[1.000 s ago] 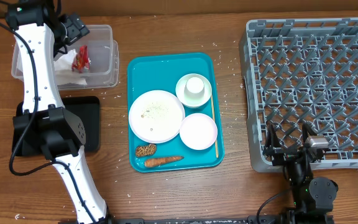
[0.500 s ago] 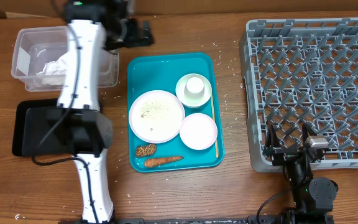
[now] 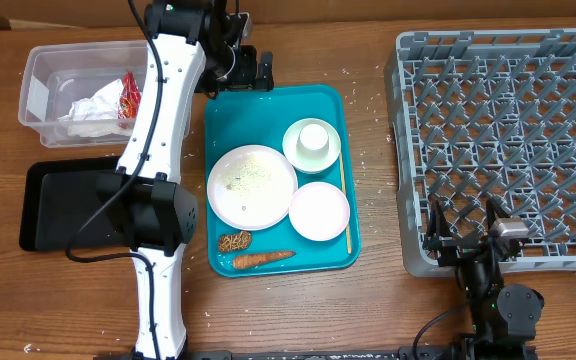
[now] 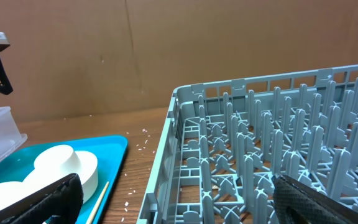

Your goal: Sort waste into correct bins and load items into the dishwasher

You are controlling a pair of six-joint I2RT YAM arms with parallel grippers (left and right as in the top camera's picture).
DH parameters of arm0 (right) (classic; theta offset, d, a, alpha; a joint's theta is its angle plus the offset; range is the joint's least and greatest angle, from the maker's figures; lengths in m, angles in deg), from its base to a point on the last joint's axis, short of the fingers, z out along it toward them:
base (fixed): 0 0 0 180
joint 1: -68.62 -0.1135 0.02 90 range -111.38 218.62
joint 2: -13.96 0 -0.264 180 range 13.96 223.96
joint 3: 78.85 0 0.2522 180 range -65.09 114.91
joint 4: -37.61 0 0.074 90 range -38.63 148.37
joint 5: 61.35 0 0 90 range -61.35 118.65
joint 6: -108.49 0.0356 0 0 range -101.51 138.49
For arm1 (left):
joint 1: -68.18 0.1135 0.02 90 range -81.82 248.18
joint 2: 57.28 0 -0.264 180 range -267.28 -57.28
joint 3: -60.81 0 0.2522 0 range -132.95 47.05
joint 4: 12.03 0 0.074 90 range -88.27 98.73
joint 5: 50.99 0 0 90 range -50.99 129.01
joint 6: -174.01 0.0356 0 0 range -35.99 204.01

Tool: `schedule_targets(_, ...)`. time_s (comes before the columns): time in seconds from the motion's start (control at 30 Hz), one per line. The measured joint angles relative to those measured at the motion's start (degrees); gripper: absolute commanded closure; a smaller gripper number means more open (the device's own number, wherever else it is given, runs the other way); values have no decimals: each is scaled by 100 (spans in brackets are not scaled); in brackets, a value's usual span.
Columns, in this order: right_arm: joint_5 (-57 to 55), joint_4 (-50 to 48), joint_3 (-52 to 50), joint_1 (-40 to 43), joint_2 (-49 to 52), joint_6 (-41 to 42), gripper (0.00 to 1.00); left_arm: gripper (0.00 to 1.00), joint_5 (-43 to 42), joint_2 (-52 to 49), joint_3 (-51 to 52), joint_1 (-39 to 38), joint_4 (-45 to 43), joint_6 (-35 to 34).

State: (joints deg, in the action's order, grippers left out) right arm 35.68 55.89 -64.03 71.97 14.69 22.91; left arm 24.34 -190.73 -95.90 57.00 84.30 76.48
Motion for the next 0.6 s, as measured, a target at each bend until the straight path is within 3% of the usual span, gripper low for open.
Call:
schedule_targets(0.3,0,2,0,0,0,2,0,2,-780,0,0,-271,251,807)
schedule_targets(0.47,0,2,0,0,0,0,0,2,-350,0,0,-739,236,918)
schedule_targets(0.6,0,0,0,0,0,2,0,4,437,0,0,-1080,173,557)
